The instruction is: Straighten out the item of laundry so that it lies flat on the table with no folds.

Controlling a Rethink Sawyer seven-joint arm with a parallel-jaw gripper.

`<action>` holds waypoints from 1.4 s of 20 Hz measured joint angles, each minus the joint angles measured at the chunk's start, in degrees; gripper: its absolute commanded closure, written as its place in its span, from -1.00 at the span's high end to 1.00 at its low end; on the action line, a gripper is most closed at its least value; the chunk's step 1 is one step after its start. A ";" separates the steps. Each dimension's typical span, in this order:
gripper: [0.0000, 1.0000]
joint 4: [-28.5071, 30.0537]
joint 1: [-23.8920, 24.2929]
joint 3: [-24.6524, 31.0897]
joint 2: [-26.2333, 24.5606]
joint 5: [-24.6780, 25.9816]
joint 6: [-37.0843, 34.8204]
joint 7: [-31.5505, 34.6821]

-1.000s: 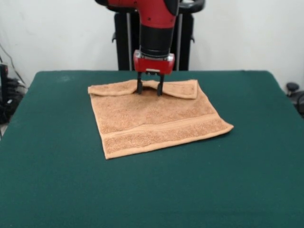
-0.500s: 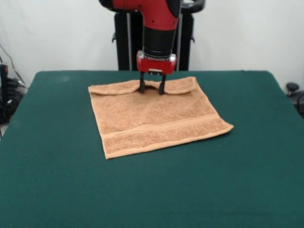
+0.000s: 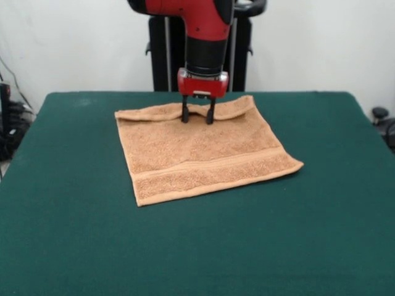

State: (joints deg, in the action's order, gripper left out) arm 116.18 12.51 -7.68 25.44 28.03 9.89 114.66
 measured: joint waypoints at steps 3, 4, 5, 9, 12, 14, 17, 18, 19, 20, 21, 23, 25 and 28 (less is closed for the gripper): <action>1.00 0.26 0.00 -0.22 -0.04 0.00 0.82 0.00; 1.00 0.37 0.00 -0.30 -0.04 0.00 1.07 0.00; 1.00 0.42 0.00 -0.34 -0.04 0.00 1.17 0.00; 1.00 0.56 0.05 -0.36 -0.04 -0.01 1.22 0.00; 1.00 0.70 0.10 -0.41 -0.04 -0.02 1.22 0.00; 1.00 0.89 0.12 -0.51 -0.04 -0.01 1.28 0.00; 1.00 1.40 0.24 -0.66 -0.03 -0.02 1.46 0.00; 1.00 1.82 0.38 -0.79 -0.03 -0.02 1.48 0.00; 1.00 2.13 0.48 -0.89 -0.04 -0.01 1.48 0.00; 1.00 2.50 0.57 -1.00 -0.04 -0.01 1.48 0.00; 1.00 2.88 0.67 -1.12 -0.04 -0.01 1.47 0.00; 1.00 3.69 0.78 -1.42 -0.25 0.00 1.48 0.00; 1.00 4.32 0.79 -1.67 -0.66 0.08 1.47 0.00; 1.00 5.47 0.79 -2.16 -1.43 0.38 1.48 0.00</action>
State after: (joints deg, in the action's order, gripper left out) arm 121.65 13.30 -9.84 24.01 28.41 11.37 114.66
